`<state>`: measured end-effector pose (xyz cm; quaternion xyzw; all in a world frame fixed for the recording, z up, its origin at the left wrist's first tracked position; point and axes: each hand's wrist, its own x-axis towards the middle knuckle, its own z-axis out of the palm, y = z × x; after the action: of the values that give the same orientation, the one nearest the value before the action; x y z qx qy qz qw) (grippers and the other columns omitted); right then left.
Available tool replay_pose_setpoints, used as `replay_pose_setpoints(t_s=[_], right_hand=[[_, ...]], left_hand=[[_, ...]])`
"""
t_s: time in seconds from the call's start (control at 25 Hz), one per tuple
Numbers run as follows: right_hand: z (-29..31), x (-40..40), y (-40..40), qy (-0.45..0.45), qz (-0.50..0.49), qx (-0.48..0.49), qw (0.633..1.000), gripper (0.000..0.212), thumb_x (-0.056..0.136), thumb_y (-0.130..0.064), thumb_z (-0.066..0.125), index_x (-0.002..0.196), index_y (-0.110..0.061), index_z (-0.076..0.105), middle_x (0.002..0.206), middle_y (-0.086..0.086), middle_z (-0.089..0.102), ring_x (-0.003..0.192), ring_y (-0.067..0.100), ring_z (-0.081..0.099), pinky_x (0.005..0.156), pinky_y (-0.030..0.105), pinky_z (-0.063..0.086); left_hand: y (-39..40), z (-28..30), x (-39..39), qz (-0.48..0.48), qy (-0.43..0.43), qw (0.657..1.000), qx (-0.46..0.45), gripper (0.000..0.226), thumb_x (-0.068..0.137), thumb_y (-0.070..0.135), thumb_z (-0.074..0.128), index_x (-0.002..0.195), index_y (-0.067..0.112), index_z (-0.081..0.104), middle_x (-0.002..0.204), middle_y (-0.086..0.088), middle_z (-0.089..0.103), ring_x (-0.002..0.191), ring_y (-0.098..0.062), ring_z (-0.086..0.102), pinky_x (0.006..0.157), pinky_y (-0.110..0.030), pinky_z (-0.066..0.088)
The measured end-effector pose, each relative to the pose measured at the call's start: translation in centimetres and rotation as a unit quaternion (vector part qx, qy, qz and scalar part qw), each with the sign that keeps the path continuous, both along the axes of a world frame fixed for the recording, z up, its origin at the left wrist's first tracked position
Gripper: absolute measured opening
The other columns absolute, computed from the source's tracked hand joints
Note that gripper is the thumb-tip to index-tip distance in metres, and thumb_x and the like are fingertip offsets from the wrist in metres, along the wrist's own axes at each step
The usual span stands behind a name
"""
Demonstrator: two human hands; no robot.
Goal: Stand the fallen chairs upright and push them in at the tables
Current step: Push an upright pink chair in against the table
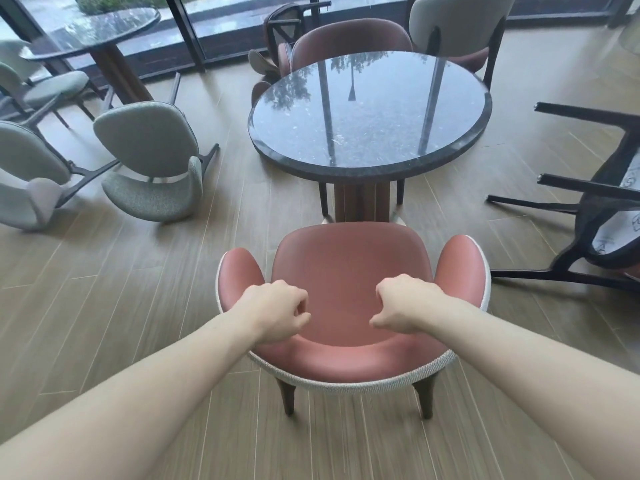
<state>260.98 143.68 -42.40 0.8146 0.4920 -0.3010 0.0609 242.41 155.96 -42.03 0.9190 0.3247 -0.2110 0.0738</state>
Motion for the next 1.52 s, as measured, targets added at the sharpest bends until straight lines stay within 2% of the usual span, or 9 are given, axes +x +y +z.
replay_pose_setpoints(t_s=[0.24,0.44,0.56,0.88,1.0,1.08,1.32,1.44,1.52], right_hand=[[-3.6,3.3,1.6,-0.205,-0.049,-0.032,0.977,0.041,0.086,-0.028,0.059,0.125,-0.016,0.053,0.141,0.014,0.033,0.14,0.036,0.023,0.103,0.052,0.031],[-5.7,4.3,4.1,-0.216,-0.157,-0.108,0.958,0.052,0.086,-0.019,0.053,0.137,-0.016,0.044,0.154,0.016,0.018,0.146,0.047,0.004,0.104,0.076,0.019],[-6.3,5.7,4.7,-0.231,-0.224,-0.137,0.937,0.061,0.086,-0.014,0.05,0.145,-0.017,0.036,0.159,0.015,0.008,0.146,0.049,0.0,0.103,0.079,0.018],[-8.9,9.1,3.6,-0.323,-0.184,-0.147,0.917,0.062,0.095,-0.025,0.047,0.151,-0.013,0.024,0.158,0.026,0.008,0.14,0.046,0.019,0.098,0.059,0.039],[-9.5,11.3,4.0,-0.304,-0.239,-0.144,0.911,0.09,0.088,-0.039,0.066,0.154,-0.014,0.011,0.153,0.032,0.018,0.124,0.045,0.041,0.086,0.049,0.048],[-9.6,12.7,4.6,-0.285,-0.27,-0.144,0.908,0.106,0.081,-0.048,0.074,0.155,-0.009,0.008,0.142,0.028,0.033,0.112,0.041,0.05,0.079,0.047,0.051],[-9.6,16.4,5.0,-0.183,-0.433,-0.069,0.88,0.098,0.058,-0.052,0.089,0.127,-0.003,0.04,0.116,0.015,0.054,0.107,0.034,0.063,0.069,0.035,0.051],[-8.8,16.4,5.0,-0.168,-0.403,-0.1,0.894,0.076,0.062,-0.06,0.082,0.116,-0.012,0.06,0.094,0.005,0.054,0.107,0.031,0.063,0.064,0.031,0.043],[-8.4,15.5,5.3,-0.169,-0.402,-0.108,0.893,0.072,0.064,-0.061,0.081,0.115,-0.013,0.064,0.103,0.006,0.06,0.109,0.03,0.063,0.065,0.032,0.043]], left_hand=[[7.1,-1.8,0.0,0.021,0.063,0.994,0.092,0.023,0.09,0.036,0.052,0.107,0.024,0.061,0.117,0.003,0.061,0.114,-0.025,0.055,0.081,-0.035,0.044],[13.5,-3.6,-0.5,0.112,0.172,0.975,0.092,0.054,0.092,0.052,0.052,0.137,0.022,0.046,0.14,-0.002,0.043,0.132,-0.034,0.041,0.099,-0.054,0.047],[16.3,-4.9,-0.6,0.164,0.178,0.969,0.042,0.068,0.087,0.058,0.057,0.141,0.024,0.035,0.144,-0.006,0.039,0.131,-0.036,0.047,0.102,-0.05,0.045],[19.1,-8.5,2.1,0.268,0.221,0.938,0.016,0.112,0.078,0.074,0.062,0.155,0.013,0.009,0.151,-0.024,0.027,0.131,-0.043,0.049,0.102,-0.044,0.044],[20.4,-8.7,2.5,0.309,0.211,0.928,-0.009,0.121,0.067,0.064,0.082,0.154,0.004,0.022,0.148,-0.02,0.04,0.127,-0.037,0.053,0.098,-0.041,0.049],[21.7,-8.5,2.3,0.332,0.21,0.919,-0.041,0.115,0.057,0.059,0.09,0.145,0.003,0.042,0.14,-0.019,0.049,0.104,-0.038,0.062,0.07,-0.044,0.058],[23.0,-8.5,1.8,0.364,0.189,0.905,-0.11,0.105,0.052,0.062,0.091,0.13,0.001,0.055,0.122,-0.02,0.058,0.091,-0.04,0.069,0.065,-0.044,0.062],[23.8,-8.4,1.1,0.362,0.18,0.906,-0.128,0.09,0.055,0.056,0.093,0.114,-0.001,0.058,0.105,-0.019,0.06,0.073,-0.036,0.069,0.045,-0.038,0.058],[24.5,-8.2,0.2,0.343,0.172,0.914,-0.135,0.079,0.06,0.056,0.09,0.105,-0.001,0.06,0.098,-0.017,0.062,0.067,-0.033,0.07,0.04,-0.032,0.053]])
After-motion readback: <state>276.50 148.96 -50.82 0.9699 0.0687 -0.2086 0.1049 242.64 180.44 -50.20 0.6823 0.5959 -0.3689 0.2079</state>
